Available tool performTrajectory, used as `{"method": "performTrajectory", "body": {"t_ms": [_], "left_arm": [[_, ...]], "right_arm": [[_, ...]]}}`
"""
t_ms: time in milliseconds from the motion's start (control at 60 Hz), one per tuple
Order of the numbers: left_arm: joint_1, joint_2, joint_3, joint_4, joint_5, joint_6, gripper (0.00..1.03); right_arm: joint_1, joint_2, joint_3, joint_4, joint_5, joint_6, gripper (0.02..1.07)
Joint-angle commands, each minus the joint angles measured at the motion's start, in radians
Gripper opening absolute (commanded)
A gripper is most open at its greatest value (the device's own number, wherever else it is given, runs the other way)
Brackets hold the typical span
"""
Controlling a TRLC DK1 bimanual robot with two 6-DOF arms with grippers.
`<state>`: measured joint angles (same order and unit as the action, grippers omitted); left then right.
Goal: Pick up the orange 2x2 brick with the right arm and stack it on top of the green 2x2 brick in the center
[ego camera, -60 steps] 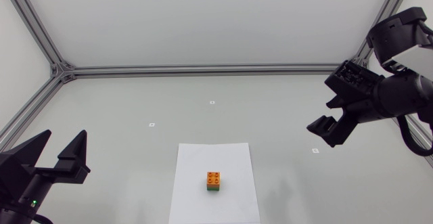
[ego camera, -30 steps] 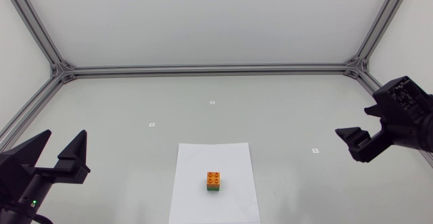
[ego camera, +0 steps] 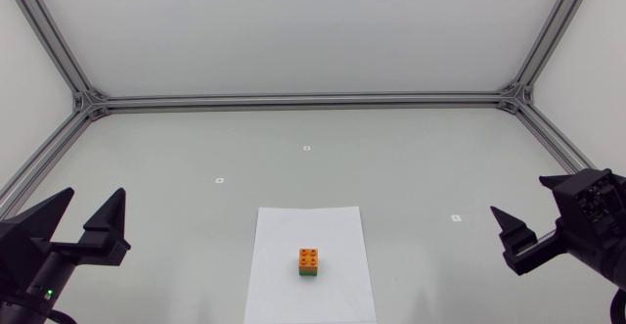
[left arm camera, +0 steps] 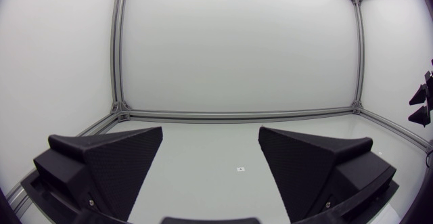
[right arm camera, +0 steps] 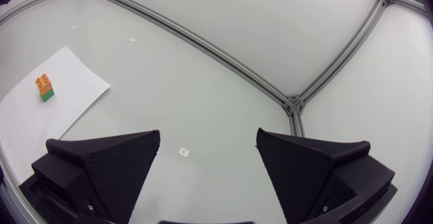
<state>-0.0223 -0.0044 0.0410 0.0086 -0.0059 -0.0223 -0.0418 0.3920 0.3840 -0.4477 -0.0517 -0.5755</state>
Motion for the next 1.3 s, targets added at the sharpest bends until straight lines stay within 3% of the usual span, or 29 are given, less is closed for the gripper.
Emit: {"method": "performTrajectory", "body": {"t_ms": [0,200,300,583,883,1283], "left_arm": [[0.002,-0.008,-0.041,-0.015,0.004,0.013,0.99],[0.002,-0.008,-0.041,-0.015,0.004,0.013,0.99],[0.002,-0.008,-0.041,-0.015,0.004,0.013,0.99],[0.002,-0.008,-0.041,-0.015,0.004,0.012,0.99],[0.002,-0.008,-0.041,-0.015,0.004,0.013,0.99],[0.002,-0.008,-0.041,-0.015,0.004,0.013,0.99]], "right_arm": [[-0.010,-0.061,-0.076,0.055,0.010,0.022,1.03],[-0.029,-0.163,-0.192,0.170,0.029,0.022,1.03],[-0.027,-0.209,-0.249,0.264,0.098,0.040,1.03],[-0.009,-0.252,-0.313,0.363,0.119,0.048,1.03],[0.003,-0.289,-0.364,0.417,0.102,0.062,1.03],[0.018,-0.331,-0.373,0.433,0.082,0.268,1.03]]}}
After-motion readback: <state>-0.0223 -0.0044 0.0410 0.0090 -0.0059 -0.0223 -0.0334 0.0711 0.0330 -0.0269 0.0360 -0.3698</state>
